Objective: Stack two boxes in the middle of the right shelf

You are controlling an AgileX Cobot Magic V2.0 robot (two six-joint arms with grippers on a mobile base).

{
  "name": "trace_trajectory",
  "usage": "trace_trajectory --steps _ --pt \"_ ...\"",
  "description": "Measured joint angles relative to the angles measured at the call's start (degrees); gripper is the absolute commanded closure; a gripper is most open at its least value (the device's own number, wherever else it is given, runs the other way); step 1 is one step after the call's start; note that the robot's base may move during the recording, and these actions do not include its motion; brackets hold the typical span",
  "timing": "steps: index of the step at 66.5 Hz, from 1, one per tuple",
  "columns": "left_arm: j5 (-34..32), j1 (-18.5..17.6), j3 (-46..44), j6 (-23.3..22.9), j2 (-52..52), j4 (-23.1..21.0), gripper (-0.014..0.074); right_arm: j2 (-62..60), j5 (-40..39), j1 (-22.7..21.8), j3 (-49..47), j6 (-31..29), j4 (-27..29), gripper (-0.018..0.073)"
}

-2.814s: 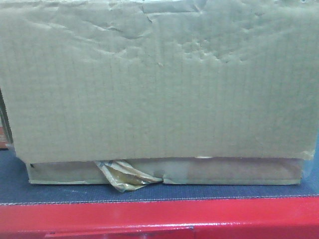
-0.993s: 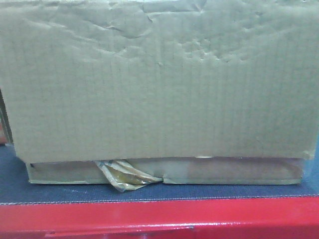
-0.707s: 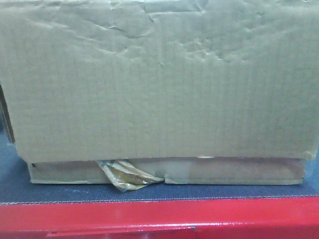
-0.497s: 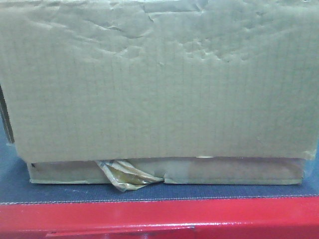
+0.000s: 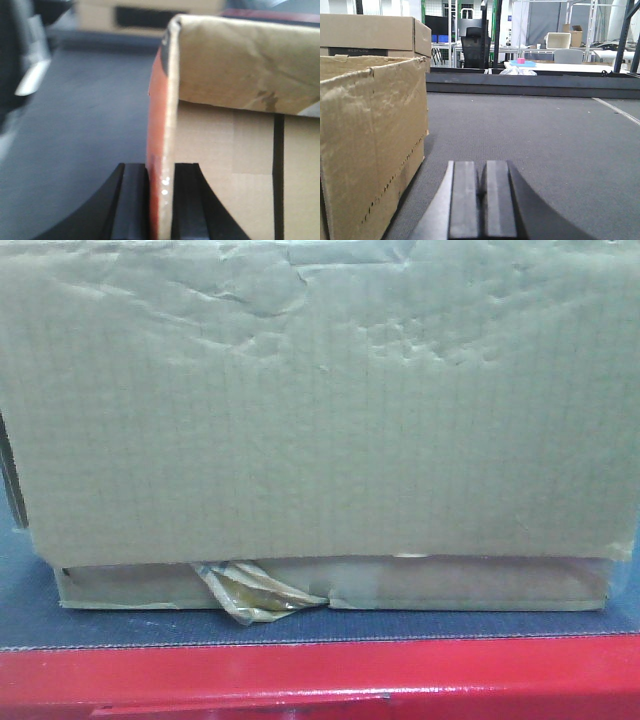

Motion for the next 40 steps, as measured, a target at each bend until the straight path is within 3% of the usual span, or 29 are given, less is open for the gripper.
trace_trajectory --steps 17,26,31,40 --pt "0.28 -16.94 0.58 -11.32 3.95 7.27 0.0708 0.00 0.00 0.00 0.00 0.00 0.00 0.0727" --pt "0.38 -23.92 3.16 -16.78 8.91 10.94 0.0708 0.00 0.00 0.00 0.00 0.00 0.00 0.0727" --pt "0.38 -26.40 4.99 -19.64 10.70 12.50 0.0708 0.00 0.00 0.00 0.00 0.00 0.00 0.0727" --pt "0.38 -27.71 8.56 -22.25 11.72 13.00 0.0708 0.00 0.00 0.00 0.00 0.00 0.00 0.0727"
